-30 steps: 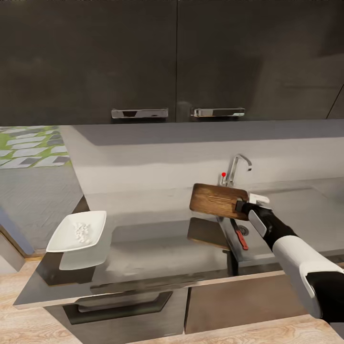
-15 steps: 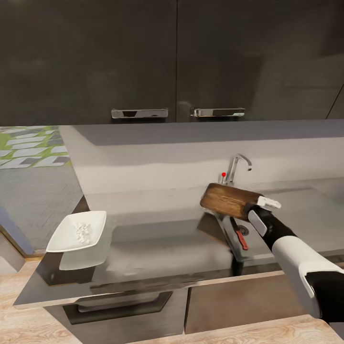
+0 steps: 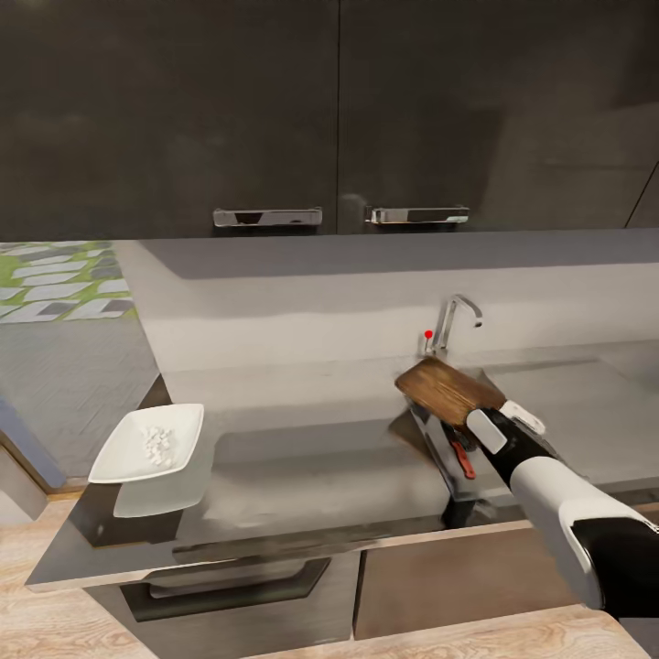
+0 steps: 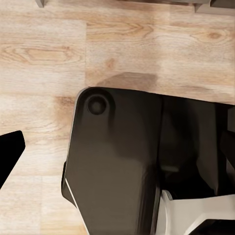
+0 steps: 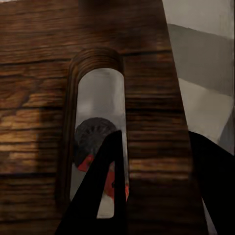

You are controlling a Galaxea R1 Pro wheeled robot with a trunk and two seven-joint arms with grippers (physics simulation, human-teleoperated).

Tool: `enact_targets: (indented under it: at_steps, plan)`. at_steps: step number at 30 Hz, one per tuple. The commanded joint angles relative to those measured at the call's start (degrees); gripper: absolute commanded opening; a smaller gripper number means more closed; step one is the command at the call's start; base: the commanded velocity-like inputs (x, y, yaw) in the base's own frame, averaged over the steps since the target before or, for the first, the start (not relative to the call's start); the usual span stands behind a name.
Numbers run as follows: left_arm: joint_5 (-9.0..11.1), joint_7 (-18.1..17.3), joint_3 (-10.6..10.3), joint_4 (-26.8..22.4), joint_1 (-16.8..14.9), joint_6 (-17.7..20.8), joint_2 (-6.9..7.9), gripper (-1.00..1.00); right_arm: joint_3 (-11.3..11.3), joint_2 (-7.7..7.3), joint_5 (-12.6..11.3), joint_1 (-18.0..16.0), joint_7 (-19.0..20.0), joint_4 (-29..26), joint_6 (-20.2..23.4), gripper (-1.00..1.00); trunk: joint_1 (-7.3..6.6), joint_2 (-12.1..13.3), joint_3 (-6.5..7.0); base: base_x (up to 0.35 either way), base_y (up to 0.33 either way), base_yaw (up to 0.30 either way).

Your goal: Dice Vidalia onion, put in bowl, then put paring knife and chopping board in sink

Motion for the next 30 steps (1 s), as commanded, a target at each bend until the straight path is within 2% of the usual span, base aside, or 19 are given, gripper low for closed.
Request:
enact_targets:
  at_steps: [1,4,6,8,11,13,15,17,23,30]
  plan:
    - [0.50,-0.50,0.21,-0.06,0.01,0.02,-0.05,1.00,0.55,0.27,-1.93,-0.05,-1.20,0.15,-0.57,-1.00,0.04,-0.12,-0.11,0.000,0.000,0.000]
    - [0.50,-0.50,0.21,-0.04,0.01,0.02,-0.05,1.00,0.59,1.14,-6.10,-0.06,-4.48,0.47,-3.38,-1.00,0.04,-0.12,-0.11,0.000,0.000,0.000]
    - [0.50,-0.50,0.21,-0.04,0.01,0.02,-0.05,1.00,0.56,1.33,-7.26,-0.05,-6.74,0.61,-6.43,-1.00,0.04,-0.12,-0.11,0.000,0.000,0.000]
    - [0.50,-0.50,0.21,-0.04,0.01,0.02,-0.05,1.00,0.57,1.39,-7.75,-0.03,-8.87,0.82,-9.46,-1.00,0.04,-0.12,-0.11,0.000,0.000,0.000]
    - [0.50,-0.50,0.21,-0.04,0.01,0.02,-0.05,1.00,0.57,1.56,-8.24,-0.02,-12.60,0.83,-11.50,-1.00,0.04,-0.12,-0.11,0.000,0.000,0.000]
    - [0.50,-0.50,0.21,-0.04,0.01,0.02,-0.05,1.00,0.55,1.60,-8.49,0.00,-15.75,0.68,-12.13,-1.00,0.04,-0.12,-0.11,0.000,0.000,0.000]
    - [0.50,-0.50,0.21,-0.04,0.01,0.02,-0.05,1.00,0.54,1.62,-8.86,-0.02,-20.78,0.26,-13.90,-1.00,0.04,-0.12,-0.11,0.000,0.000,0.000]
    - [0.50,-0.50,0.21,-0.04,0.01,0.02,-0.05,1.00,0.54,1.65,-9.01,-0.04,-23.04,0.14,-15.34,-1.00,0.04,-0.12,-0.11,0.000,0.000,0.000]
    - [0.50,-0.50,0.21,-0.06,0.01,0.02,-0.04,1.00,0.54,1.71,-9.16,-0.04,-24.63,0.06,-16.44,-1.00,0.04,-0.12,-0.11,0.016,0.000,0.000]
    - [0.50,-0.50,0.21,-0.12,0.01,0.02,-0.03,1.00,0.60,1.72,-9.20,-0.03,-24.71,0.06,-16.52,-1.00,0.04,-0.12,-0.43,0.224,0.000,0.000]
